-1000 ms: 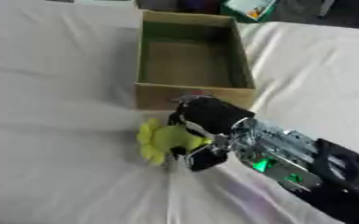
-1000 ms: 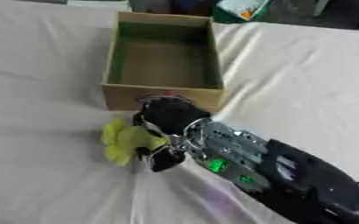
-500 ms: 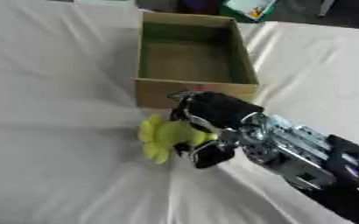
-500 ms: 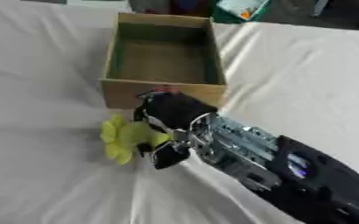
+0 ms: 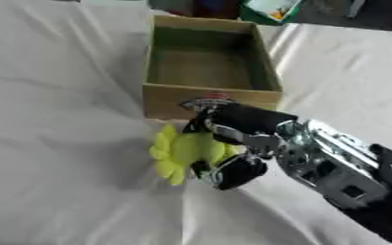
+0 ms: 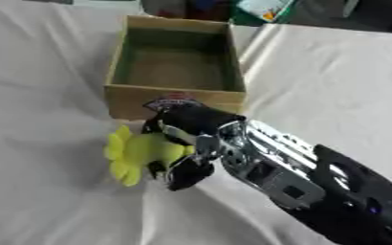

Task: Pick up objects on the table and place them in the box.

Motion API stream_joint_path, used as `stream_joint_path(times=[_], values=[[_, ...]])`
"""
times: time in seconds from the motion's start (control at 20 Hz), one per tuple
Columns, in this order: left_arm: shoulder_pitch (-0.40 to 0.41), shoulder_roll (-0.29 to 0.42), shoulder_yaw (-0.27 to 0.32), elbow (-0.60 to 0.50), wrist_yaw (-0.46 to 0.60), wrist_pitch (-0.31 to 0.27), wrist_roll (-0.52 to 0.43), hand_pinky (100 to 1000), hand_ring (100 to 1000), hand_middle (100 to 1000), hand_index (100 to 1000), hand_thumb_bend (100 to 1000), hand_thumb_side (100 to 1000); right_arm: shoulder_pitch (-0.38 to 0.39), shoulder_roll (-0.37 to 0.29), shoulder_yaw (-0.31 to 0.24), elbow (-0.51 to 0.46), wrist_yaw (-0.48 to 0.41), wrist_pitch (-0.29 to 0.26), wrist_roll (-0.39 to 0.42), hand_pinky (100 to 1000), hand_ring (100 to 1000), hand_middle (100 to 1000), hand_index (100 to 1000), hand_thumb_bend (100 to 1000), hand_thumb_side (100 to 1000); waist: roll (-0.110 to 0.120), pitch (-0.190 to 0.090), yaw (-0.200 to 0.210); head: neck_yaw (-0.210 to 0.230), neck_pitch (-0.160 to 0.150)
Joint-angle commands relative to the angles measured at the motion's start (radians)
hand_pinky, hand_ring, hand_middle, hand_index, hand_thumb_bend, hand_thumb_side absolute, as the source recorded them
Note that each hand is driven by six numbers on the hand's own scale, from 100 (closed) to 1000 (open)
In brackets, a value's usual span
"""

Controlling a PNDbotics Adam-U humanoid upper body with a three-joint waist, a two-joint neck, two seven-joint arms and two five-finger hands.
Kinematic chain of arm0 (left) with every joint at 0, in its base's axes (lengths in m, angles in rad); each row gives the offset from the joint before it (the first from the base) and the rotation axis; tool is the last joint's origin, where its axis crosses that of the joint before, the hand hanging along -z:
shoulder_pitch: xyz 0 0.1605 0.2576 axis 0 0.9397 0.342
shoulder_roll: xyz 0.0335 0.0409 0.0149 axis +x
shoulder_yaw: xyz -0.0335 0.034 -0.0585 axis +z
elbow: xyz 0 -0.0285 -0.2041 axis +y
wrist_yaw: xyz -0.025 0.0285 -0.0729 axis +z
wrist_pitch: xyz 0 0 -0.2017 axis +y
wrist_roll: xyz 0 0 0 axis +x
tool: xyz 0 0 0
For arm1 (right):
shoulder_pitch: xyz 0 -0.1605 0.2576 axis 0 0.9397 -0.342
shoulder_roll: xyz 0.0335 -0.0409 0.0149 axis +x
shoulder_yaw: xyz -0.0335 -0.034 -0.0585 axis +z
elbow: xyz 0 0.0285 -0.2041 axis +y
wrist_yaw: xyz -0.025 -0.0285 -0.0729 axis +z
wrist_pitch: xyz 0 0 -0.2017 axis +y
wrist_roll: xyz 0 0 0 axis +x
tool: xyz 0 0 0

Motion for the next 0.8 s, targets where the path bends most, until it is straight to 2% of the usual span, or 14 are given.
stream_joint_path(times=[0.05, 0.25, 0.4, 0.65, 0.8], values=[[-0.010, 0.007, 0.000, -0.022, -0.004, -0.001, -0.006, 414, 398, 422, 713, 100, 679, -0.011, -0.017, -0.012, -0.013, -0.032, 0.022, 0.022, 755, 741, 833, 871, 100, 200, 0.007, -0.014, 0.002, 0.000, -0.011], [-0.011, 0.008, 0.000, -0.022, -0.001, -0.001, -0.007, 414, 399, 423, 713, 100, 680, -0.014, -0.015, -0.008, -0.001, -0.027, 0.017, 0.028, 756, 747, 841, 851, 100, 200, 0.007, -0.015, 0.003, 0.000, -0.014], [-0.010, 0.008, 0.000, -0.022, 0.000, -0.001, -0.007, 413, 399, 423, 713, 100, 679, -0.015, -0.012, -0.007, 0.006, -0.020, 0.013, 0.026, 750, 740, 817, 794, 100, 199, 0.008, -0.016, 0.005, -0.001, -0.016], [-0.010, 0.009, 0.000, -0.022, 0.000, 0.000, -0.009, 413, 399, 423, 713, 100, 680, -0.015, -0.014, -0.020, -0.008, -0.021, 0.018, -0.013, 728, 702, 690, 638, 100, 198, 0.008, -0.016, 0.003, 0.000, -0.017], [-0.010, 0.009, 0.000, -0.022, 0.000, -0.001, -0.010, 413, 400, 423, 713, 100, 680, -0.016, -0.020, -0.040, -0.032, -0.033, 0.027, -0.035, 725, 689, 667, 624, 100, 198, 0.008, -0.015, 0.002, 0.001, -0.019]])
